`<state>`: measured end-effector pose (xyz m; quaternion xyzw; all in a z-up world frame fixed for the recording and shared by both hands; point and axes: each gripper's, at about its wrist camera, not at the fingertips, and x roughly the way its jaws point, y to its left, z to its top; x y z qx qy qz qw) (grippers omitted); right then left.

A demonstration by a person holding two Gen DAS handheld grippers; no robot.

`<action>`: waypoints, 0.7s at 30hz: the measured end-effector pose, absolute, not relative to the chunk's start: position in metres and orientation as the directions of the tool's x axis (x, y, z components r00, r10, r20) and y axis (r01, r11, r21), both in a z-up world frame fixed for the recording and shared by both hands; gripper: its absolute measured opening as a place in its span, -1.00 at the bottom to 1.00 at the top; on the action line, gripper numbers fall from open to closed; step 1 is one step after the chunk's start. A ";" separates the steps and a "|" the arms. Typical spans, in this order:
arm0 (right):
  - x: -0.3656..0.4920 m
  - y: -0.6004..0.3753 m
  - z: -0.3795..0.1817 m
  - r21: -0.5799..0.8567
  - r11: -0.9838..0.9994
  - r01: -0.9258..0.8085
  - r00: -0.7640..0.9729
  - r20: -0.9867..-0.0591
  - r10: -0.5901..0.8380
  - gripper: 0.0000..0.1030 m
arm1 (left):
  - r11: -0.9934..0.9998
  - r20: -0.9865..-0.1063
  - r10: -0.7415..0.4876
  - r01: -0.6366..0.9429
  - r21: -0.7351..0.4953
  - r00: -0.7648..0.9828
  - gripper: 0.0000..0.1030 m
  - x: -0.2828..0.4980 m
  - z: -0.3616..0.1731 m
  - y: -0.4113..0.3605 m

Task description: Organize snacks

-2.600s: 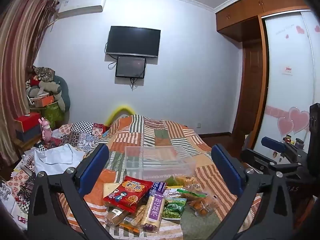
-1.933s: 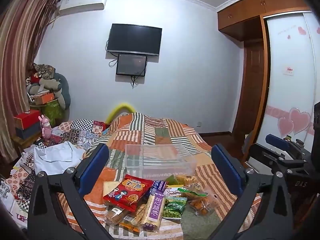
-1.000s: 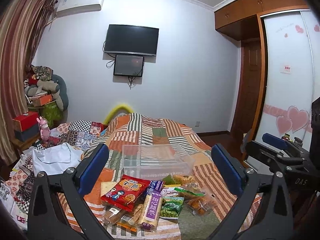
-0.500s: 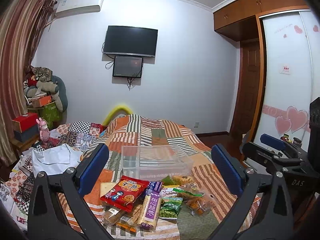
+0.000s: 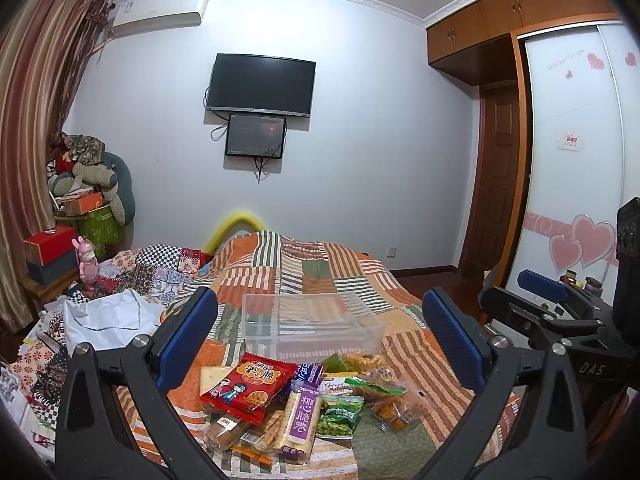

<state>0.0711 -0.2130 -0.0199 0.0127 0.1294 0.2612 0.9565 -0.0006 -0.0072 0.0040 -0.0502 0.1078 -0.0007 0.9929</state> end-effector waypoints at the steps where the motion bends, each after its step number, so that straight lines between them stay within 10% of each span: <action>1: 0.071 -0.214 -0.020 0.094 0.862 -0.499 0.828 -0.241 0.506 1.00 | 0.995 -0.213 -0.013 -0.008 -0.101 0.977 1.00 -0.001 0.004 -0.007; 21: 0.099 -0.211 -0.048 0.094 0.877 -0.471 0.802 -0.368 0.470 1.00 | 0.997 -0.366 -0.024 -0.005 -0.079 0.930 1.00 0.025 -0.020 0.019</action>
